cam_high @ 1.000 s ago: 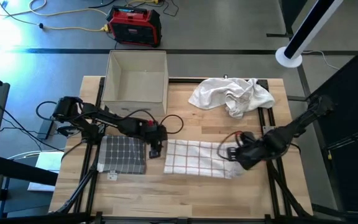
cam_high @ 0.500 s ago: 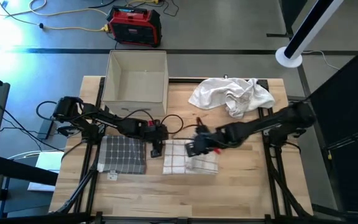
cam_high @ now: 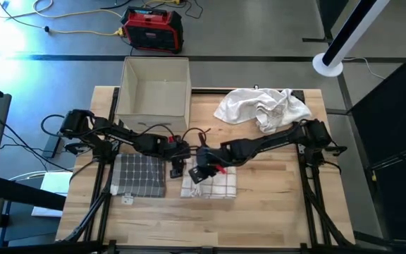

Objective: Fold towel
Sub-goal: Fold the bottom white towel, then stack the bottom white towel on the gray towel

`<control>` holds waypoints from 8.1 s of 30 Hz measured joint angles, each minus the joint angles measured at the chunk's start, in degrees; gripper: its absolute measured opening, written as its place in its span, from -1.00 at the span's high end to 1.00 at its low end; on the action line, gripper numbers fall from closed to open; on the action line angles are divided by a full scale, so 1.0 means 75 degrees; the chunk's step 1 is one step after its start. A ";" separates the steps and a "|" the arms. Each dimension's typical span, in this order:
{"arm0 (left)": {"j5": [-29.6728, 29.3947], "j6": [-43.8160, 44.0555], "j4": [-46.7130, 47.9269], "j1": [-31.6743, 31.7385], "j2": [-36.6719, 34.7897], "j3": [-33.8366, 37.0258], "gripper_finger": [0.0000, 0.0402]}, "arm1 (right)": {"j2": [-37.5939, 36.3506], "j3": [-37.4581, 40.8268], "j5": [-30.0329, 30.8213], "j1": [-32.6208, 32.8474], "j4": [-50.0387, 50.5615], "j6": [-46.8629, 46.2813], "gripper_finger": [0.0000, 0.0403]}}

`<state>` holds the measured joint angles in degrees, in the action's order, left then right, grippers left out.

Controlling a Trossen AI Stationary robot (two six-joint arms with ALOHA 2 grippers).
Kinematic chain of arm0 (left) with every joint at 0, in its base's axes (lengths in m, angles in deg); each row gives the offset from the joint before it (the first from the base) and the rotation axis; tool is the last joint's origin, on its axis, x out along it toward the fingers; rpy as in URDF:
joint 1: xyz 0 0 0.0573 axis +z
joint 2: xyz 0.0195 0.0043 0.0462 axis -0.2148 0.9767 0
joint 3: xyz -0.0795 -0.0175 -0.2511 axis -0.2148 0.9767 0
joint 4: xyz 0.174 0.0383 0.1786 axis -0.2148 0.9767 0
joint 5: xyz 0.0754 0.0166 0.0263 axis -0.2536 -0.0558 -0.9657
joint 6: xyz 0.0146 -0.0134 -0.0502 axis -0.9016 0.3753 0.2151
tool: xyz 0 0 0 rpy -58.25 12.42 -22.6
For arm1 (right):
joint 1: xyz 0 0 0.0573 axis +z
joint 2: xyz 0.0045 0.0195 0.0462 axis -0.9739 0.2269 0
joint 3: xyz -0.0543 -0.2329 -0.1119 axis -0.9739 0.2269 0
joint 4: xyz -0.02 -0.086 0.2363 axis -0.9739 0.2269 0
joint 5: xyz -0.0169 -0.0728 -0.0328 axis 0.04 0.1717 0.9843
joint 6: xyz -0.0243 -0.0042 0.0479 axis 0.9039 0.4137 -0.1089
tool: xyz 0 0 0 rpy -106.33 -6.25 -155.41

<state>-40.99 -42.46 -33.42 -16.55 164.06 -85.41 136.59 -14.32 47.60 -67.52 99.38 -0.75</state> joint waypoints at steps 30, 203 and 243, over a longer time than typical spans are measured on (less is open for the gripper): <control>0.1046 -0.0184 -0.0012 0.0492 0.0266 -0.1046 0.49 | -0.1867 0.2790 0.2259 0.0528 0.0511 0.0310 0.96; -0.1353 0.6009 0.7743 -0.0619 -0.3423 -0.0033 0.18 | -0.4414 0.4816 0.3228 0.1405 0.0007 0.4058 1.00; 0.0189 0.6261 0.7215 -0.0864 -0.3258 -0.0574 1.00 | -0.4417 0.4816 0.3524 0.1399 -0.0055 0.4028 1.00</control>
<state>-39.57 4.50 20.70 -23.03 139.63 -89.71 103.46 21.80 74.03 -57.03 98.97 29.46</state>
